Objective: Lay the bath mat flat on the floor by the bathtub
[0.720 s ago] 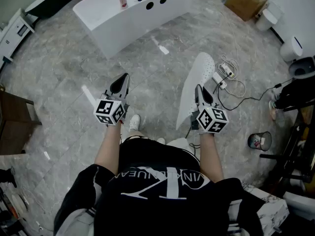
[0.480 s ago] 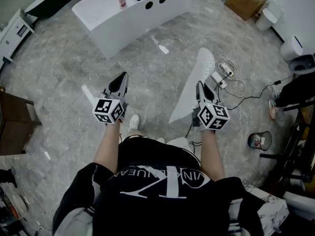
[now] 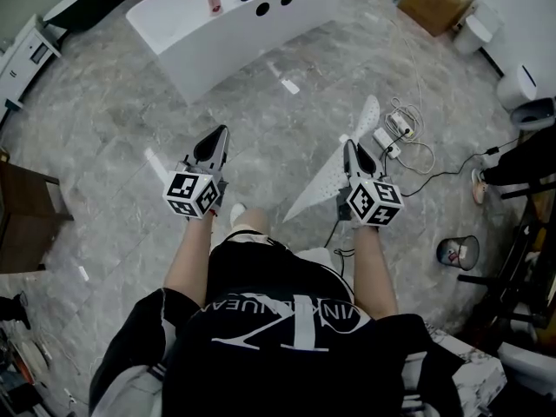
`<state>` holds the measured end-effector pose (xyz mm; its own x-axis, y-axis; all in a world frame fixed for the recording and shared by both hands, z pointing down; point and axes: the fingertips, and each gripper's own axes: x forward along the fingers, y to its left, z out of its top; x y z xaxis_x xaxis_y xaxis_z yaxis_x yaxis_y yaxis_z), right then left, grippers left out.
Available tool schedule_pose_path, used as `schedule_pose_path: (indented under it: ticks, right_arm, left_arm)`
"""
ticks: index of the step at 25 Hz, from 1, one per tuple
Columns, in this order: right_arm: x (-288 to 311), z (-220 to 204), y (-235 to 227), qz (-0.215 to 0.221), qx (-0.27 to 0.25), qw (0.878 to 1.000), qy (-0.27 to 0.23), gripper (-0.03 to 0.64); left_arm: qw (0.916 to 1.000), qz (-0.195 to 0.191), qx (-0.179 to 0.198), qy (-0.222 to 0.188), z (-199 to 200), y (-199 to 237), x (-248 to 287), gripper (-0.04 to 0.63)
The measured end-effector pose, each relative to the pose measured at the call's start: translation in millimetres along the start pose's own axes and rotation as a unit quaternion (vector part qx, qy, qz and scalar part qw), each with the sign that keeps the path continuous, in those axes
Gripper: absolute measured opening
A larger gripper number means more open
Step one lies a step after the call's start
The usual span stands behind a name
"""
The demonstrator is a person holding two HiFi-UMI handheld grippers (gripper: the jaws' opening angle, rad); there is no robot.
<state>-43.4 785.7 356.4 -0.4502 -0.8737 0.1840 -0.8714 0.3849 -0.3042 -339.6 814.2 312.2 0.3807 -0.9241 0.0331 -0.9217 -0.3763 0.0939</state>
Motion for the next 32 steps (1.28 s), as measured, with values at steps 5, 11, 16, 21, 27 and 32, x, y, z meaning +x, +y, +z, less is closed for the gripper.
schedule_pose_path:
  ticks: [5,11,16,21,27,32]
  right_arm:
    - [17.5,-1.4,-12.2,-0.005,0.015,1.000,0.006,0.038]
    - [42.7,-1.5,-42.1,-0.018,0.026,0.999,0.012,0.038]
    - [78.1,9.8,-73.1,-0.037,0.037,0.999,0.014,0.038]
    - [122.3,32.3,-97.8,-0.052,0.032,0.998,0.016,0.038]
    - [179.9,57.9,-131.6,-0.075,0.023,0.997,0.020,0.038]
    - [227.6,78.5,-157.0,-0.088,0.023,0.996,0.016,0.038]
  left_arm:
    - [1.0000,0.002,-0.005,0.006,-5.7,9.0,18.8,0.014]
    - [0.9999,0.008,-0.013,0.003,-12.2,26.9,78.7,0.014]
    - [0.9996,-0.012,-0.015,0.019,-15.0,37.0,148.6,0.014]
    - [0.9983,-0.051,-0.008,0.026,-7.3,43.6,217.7,0.014]
    - [0.9971,-0.064,-0.014,0.039,-7.6,68.1,291.0,0.014]
    - [0.9963,-0.071,-0.017,0.046,-9.1,93.5,343.0,0.014]
